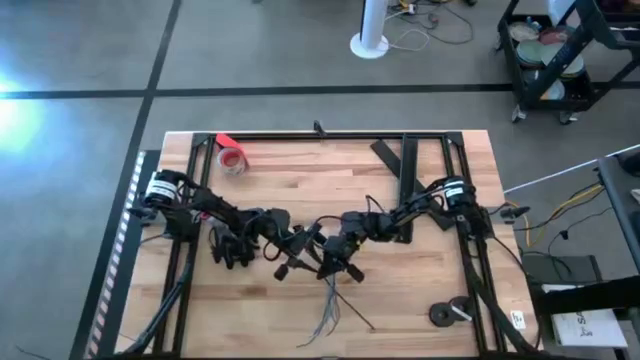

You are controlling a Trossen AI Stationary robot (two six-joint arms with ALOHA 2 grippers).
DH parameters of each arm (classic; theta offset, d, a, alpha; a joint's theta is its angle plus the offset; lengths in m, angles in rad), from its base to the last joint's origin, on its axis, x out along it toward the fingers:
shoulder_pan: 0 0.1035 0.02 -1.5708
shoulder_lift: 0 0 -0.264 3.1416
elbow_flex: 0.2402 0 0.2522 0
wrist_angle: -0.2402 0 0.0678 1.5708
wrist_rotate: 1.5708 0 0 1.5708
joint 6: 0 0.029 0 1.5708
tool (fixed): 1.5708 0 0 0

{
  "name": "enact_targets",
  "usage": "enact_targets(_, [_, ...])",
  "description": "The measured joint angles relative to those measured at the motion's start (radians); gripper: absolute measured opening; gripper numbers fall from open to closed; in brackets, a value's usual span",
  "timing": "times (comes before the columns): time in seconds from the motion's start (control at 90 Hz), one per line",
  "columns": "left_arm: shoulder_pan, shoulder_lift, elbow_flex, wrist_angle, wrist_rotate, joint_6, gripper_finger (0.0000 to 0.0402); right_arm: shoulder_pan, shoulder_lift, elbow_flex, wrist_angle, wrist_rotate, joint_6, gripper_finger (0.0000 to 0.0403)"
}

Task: Ziptie cables
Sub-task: Wrap the zip tie around the cable bundle

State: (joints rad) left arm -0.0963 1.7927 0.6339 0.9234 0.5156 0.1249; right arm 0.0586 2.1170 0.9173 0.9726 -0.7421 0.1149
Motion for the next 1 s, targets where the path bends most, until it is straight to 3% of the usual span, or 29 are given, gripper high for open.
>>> enact_targets(0.622, [-0.008, 0.000, -0.001, 0.010, 0.000, -0.002, 0.0055, 0.000, 0.000, 0.000, 0.004, -0.003, -0.002, 0.0000])
enact_targets(0.878, [-0.011, 0.001, -0.001, 0.017, 0.000, -0.002, 0.0007, 0.000, 0.000, 0.000, 0.004, -0.003, -0.003, 0.0000])
enact_targets(1.0, [-0.011, 0.001, -0.001, 0.017, 0.000, -0.003, 0.0006, 0.000, 0.000, 0.000, 0.004, -0.003, -0.001, 0.0000])
